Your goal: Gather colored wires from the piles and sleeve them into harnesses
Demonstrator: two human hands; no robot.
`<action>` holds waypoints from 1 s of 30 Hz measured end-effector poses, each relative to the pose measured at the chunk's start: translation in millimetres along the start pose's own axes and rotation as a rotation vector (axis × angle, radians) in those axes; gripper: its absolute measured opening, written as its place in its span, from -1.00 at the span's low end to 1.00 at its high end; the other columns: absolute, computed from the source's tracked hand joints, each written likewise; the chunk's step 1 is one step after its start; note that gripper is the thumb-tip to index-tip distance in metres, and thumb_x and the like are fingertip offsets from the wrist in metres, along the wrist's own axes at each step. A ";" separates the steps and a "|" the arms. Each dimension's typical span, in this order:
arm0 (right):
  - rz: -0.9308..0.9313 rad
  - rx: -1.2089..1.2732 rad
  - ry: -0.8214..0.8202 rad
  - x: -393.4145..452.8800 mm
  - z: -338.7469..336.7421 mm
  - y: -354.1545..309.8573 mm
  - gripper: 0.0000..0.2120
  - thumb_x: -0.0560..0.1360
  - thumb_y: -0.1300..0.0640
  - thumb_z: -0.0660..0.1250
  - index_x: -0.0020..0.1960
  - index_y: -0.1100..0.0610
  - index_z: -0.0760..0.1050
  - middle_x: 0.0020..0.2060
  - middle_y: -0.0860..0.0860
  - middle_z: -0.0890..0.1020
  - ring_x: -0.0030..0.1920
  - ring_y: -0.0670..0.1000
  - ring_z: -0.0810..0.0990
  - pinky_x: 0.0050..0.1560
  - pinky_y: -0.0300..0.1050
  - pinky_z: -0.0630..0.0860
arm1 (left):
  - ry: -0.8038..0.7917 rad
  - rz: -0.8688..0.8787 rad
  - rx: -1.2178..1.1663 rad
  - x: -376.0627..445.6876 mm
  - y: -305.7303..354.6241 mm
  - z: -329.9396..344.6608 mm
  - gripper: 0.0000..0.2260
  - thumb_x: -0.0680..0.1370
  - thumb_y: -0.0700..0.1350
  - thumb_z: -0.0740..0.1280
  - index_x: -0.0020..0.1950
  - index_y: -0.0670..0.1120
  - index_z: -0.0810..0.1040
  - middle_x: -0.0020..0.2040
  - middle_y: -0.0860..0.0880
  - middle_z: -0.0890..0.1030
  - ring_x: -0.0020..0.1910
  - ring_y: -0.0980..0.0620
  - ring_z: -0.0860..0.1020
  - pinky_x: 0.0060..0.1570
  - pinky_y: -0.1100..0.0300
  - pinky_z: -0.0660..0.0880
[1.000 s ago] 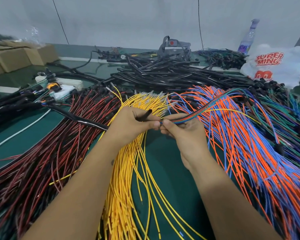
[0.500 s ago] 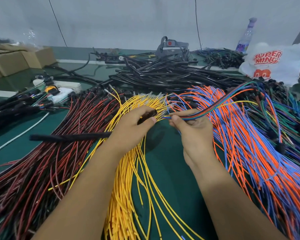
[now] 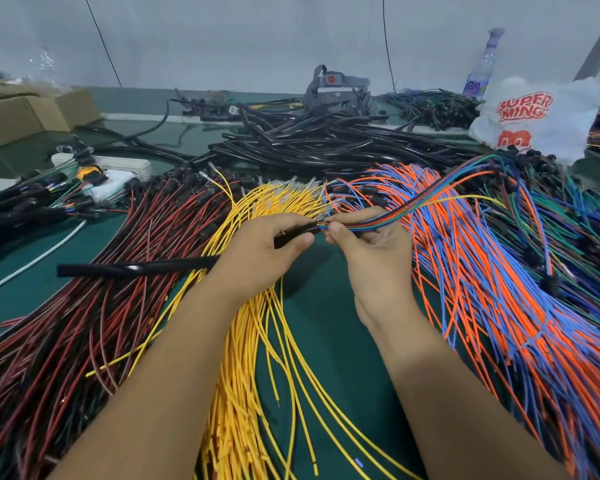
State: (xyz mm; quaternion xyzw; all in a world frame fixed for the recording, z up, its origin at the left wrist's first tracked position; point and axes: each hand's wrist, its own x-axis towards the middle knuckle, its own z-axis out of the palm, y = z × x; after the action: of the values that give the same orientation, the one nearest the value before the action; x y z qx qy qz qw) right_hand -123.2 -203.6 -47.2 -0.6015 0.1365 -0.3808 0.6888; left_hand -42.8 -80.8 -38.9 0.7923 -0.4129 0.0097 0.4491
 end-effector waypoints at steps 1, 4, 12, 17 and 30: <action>-0.012 -0.012 -0.001 -0.2 0.0 -0.1 -0.91 0.45 0.47 0.36 -0.05 0.41 0.54 -0.27 0.10 0.64 -0.28 -0.09 0.62 -0.11 -0.22 0.57 | 0.005 -0.006 -0.005 0.1 0.4 0.3 -0.86 0.58 -0.10 0.33 0.07 0.10 0.60 -0.13 0.27 0.60 -0.11 0.34 0.52 -0.13 0.46 0.37; -0.046 -0.053 -0.029 -0.8 -0.6 -1.4 -0.88 0.44 0.46 0.36 -0.14 0.27 0.58 -0.33 -0.01 0.65 -0.27 -0.09 0.61 -0.09 -0.15 0.56 | 0.019 -0.029 -0.013 0.2 0.2 1.1 -0.86 0.59 -0.09 0.31 0.08 0.09 0.61 -0.10 0.21 0.63 -0.05 0.22 0.56 0.00 0.27 0.46; -0.033 -0.134 -0.081 2.4 -2.5 -1.6 -0.78 0.43 0.43 0.37 -0.24 0.13 0.58 -0.41 -0.04 0.64 -0.31 -0.07 0.62 -0.13 -0.17 0.58 | 0.116 0.045 0.237 -1.6 -3.9 -1.5 -0.82 0.56 -0.04 0.34 0.15 0.11 0.61 -0.07 0.11 0.59 -0.01 0.06 0.51 -0.02 -0.04 0.48; 0.015 -0.154 -0.123 3.8 -3.3 -1.6 -0.79 0.45 0.42 0.37 -0.24 0.15 0.59 -0.39 0.03 0.64 -0.34 -0.08 0.61 -0.14 -0.12 0.57 | 0.072 0.133 0.289 -1.8 -3.5 -4.1 -0.74 0.53 -0.09 0.39 0.21 0.05 0.61 -0.07 0.04 0.60 0.02 -0.01 0.49 0.04 -0.07 0.45; 0.019 -0.050 -0.085 6.4 -6.1 2.9 -0.82 0.43 0.43 0.41 0.00 0.45 0.52 -0.26 0.14 0.68 -0.31 -0.02 0.67 -0.15 -0.10 0.63 | 0.067 0.066 0.074 -4.8 3.3 -0.9 -0.77 0.44 0.00 0.45 0.10 0.14 0.65 -0.13 0.11 0.63 -0.06 0.09 0.56 -0.02 -0.08 0.50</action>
State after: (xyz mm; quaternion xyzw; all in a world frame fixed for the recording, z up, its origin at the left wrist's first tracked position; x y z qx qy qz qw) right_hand -121.7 -212.5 -49.7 -0.6328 0.1222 -0.3447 0.6825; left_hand -47.7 -77.9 -37.9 0.7935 -0.4229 0.0664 0.4325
